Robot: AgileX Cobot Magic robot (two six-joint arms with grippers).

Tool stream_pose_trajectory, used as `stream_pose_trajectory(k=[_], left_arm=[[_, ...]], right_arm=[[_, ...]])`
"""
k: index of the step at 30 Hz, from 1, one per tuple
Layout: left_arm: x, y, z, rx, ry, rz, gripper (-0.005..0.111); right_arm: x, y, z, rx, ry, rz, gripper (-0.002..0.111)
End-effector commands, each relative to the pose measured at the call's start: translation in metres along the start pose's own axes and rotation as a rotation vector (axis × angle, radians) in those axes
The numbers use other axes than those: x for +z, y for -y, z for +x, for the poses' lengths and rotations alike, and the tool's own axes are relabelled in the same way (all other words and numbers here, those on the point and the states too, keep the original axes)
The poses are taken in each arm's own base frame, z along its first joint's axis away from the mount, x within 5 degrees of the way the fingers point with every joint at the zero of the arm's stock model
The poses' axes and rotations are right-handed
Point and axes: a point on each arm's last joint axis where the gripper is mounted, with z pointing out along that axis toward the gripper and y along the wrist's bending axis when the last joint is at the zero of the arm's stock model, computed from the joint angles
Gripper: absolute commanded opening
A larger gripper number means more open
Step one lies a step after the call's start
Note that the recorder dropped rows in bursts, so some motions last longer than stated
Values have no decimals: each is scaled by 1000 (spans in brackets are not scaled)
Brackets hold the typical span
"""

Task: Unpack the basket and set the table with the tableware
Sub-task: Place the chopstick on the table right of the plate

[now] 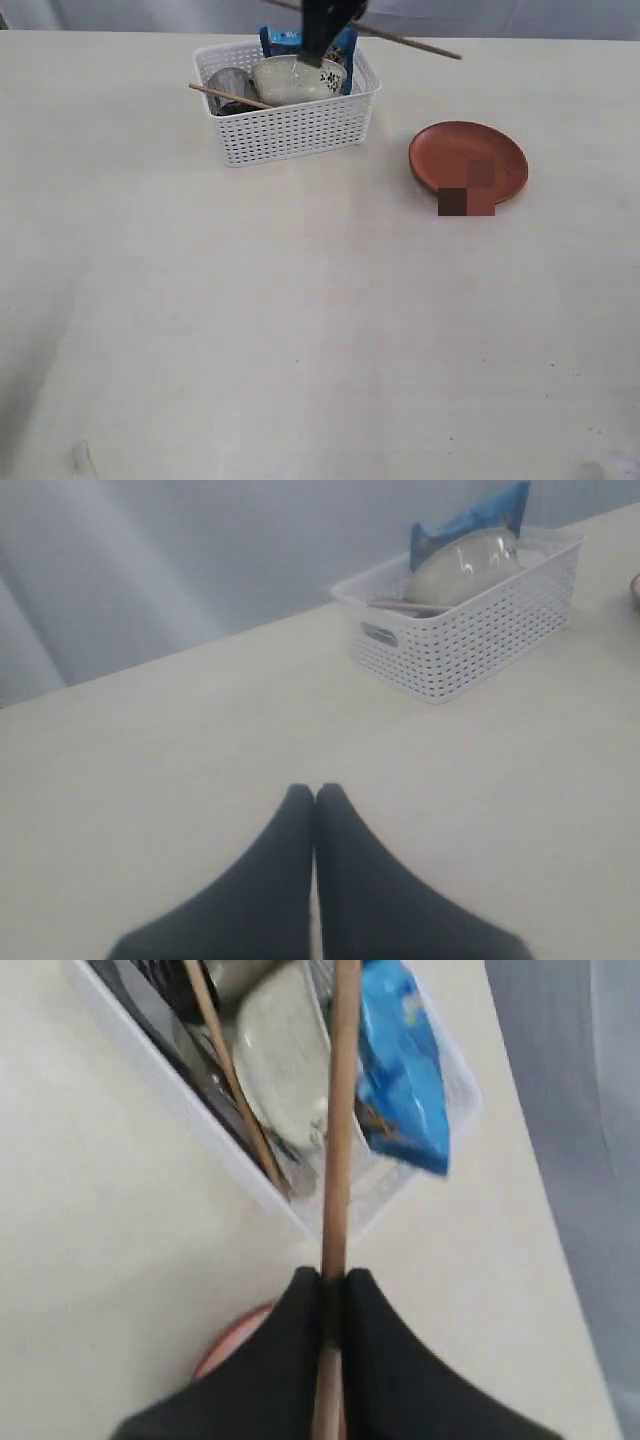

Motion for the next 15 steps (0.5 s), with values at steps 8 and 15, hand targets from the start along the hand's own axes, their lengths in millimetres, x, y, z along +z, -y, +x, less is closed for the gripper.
stream_pose_trajectory(k=[8, 15], left_arm=[[0, 1, 1, -10, -2, 8, 0], [0, 1, 1, -10, -2, 8, 0]], right_arm=[[84, 80, 256, 1135, -352, -113, 0], [138, 75, 309, 1197, -422, -184, 0]])
